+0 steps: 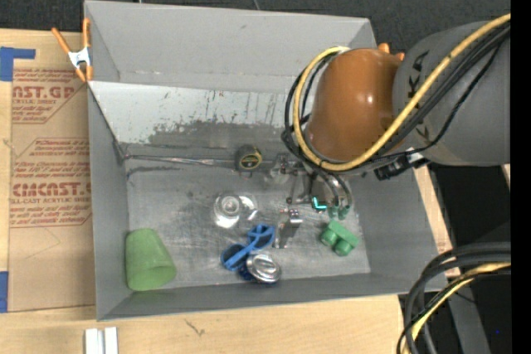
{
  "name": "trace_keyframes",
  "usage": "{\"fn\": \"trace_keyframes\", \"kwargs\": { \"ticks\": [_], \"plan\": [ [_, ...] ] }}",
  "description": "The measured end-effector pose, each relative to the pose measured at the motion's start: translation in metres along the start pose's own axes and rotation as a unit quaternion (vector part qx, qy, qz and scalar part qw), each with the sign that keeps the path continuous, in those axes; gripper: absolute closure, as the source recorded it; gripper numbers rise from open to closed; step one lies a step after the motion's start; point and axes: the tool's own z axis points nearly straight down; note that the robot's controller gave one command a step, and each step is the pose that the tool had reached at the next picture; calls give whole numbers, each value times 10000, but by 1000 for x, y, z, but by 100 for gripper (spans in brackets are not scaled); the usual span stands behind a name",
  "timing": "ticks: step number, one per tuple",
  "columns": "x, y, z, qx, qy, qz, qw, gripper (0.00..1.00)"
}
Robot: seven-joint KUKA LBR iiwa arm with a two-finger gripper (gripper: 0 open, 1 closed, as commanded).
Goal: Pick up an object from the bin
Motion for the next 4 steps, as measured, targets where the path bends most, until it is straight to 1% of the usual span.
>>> {"fn": "trace_keyframes", "kwargs": {
  "ticks": [1,2,4],
  "plan": [
    [-15,14,94,15,-101,-357,9993,0],
    [-14,16,93,0,-85,-370,9993,100],
    [-14,16,93,-2,-85,-370,9993,100]
  ]
}}
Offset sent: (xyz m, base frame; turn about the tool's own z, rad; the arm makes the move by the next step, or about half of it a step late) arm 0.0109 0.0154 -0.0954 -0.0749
